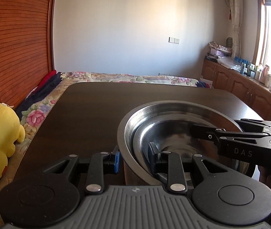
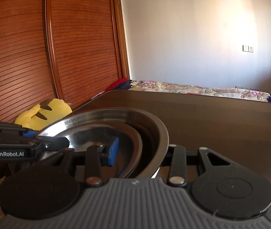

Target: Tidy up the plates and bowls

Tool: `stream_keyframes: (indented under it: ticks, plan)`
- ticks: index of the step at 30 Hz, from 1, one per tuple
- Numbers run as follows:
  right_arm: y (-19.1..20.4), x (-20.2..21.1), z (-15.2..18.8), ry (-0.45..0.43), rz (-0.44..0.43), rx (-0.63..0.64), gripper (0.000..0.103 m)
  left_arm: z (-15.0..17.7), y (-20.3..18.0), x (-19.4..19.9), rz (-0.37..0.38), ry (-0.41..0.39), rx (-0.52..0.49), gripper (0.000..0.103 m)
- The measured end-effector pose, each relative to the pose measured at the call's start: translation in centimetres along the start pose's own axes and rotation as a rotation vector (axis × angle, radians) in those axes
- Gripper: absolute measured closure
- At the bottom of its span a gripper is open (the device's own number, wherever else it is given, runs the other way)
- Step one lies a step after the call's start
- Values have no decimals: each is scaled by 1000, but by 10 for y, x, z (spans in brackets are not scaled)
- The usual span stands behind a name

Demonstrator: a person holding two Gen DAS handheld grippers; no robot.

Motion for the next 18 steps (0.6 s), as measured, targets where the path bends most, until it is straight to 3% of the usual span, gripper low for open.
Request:
stream_keyframes:
  ticks: [18]
  plan:
    - [0,-2,2,6,-9,-2,61,4,-4,0,-13,-3,-18,72]
Point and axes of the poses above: each gripper's, at about its wrist camera, not at the fingertips, and x roughly against the way its jaws point, y to its left, z to its underside, the point moved 4 cm from there along -x, roughly the way its jaws point, and after that the axes turned 2 degrees about y, right-handed, at the moved point
